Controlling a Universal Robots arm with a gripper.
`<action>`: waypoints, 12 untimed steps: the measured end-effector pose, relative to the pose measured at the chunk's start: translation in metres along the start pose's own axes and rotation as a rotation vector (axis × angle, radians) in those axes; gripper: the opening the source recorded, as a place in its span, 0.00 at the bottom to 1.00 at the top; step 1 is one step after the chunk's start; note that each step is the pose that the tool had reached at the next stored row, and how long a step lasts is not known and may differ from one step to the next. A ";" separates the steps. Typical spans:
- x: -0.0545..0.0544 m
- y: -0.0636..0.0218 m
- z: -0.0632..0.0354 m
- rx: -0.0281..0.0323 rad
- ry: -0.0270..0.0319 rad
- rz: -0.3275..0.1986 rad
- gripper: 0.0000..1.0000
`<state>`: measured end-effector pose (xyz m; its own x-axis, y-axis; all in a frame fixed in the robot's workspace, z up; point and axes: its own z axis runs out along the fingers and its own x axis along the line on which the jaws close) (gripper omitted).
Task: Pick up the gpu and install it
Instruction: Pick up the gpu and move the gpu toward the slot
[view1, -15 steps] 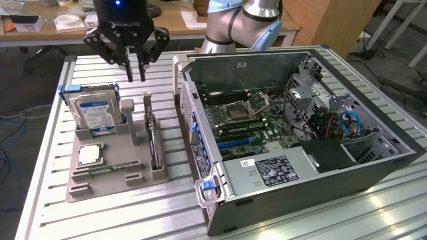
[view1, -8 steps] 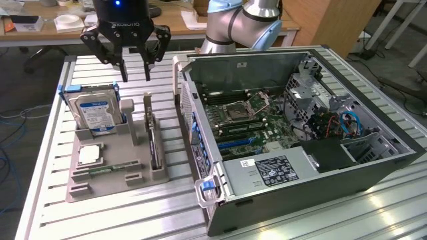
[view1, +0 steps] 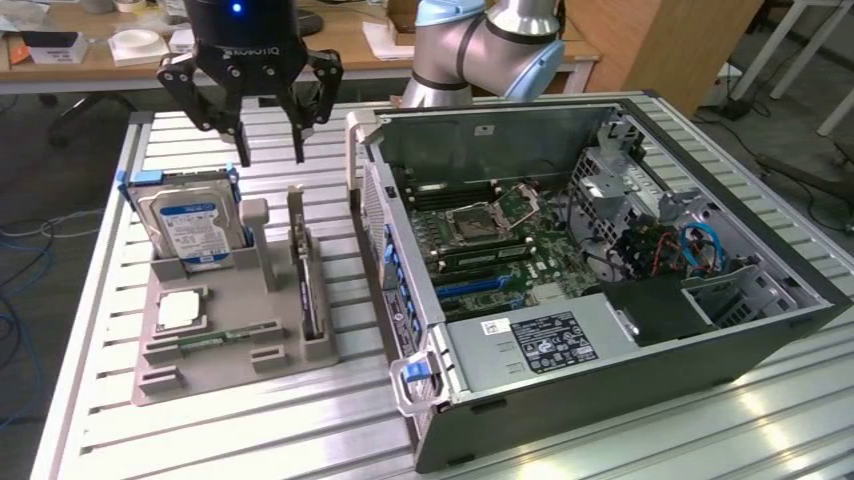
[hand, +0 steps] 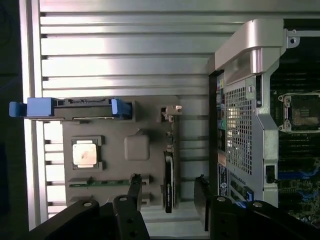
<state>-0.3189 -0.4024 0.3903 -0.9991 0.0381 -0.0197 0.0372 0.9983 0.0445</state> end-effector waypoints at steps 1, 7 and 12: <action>0.000 -0.0002 0.0004 0.0001 0.0008 -0.007 0.55; 0.000 -0.0034 0.0066 0.0027 0.0144 -0.033 0.55; 0.000 -0.0074 0.0154 0.0026 0.0147 -0.037 0.55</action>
<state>-0.3189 -0.4091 0.3746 -1.0000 0.0004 -0.0066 0.0002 0.9991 0.0414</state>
